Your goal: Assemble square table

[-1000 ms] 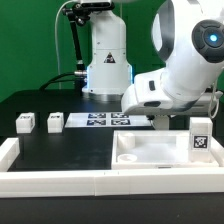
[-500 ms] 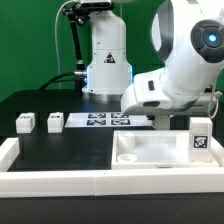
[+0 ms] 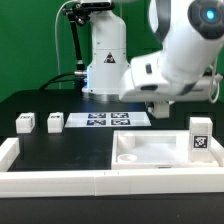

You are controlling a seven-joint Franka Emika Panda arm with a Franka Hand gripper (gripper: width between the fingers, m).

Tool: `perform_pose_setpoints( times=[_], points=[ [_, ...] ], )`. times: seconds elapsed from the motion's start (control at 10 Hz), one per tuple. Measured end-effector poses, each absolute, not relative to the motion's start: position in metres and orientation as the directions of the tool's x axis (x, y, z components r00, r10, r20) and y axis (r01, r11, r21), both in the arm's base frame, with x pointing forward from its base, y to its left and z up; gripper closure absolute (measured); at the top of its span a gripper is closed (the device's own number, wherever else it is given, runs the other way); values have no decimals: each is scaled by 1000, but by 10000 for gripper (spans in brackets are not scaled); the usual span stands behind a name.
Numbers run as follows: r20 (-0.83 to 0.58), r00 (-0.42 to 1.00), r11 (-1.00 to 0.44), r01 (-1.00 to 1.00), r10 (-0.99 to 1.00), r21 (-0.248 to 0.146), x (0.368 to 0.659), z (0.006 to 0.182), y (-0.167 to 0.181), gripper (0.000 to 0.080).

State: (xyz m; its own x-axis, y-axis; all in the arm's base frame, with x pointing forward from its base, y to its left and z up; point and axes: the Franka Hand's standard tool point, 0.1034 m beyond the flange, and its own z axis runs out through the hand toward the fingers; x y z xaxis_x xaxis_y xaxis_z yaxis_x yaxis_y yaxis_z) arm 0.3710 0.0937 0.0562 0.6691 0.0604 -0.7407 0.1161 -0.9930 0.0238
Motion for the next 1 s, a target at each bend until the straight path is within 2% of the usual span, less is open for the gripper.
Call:
perform_pose_setpoints(
  times=[0.3,0.5,0.7,1.0],
  points=[
    [-706,703,-993,118,89,-8,387,92,88,511],
    [-678,729,-993,115,87,-4,390,87,89,511],
    [-537,834,-991,131,127,-30,397,71,81,511],
    [-408,903,-991,124,133,-47,426,95,61,511]
  ],
)
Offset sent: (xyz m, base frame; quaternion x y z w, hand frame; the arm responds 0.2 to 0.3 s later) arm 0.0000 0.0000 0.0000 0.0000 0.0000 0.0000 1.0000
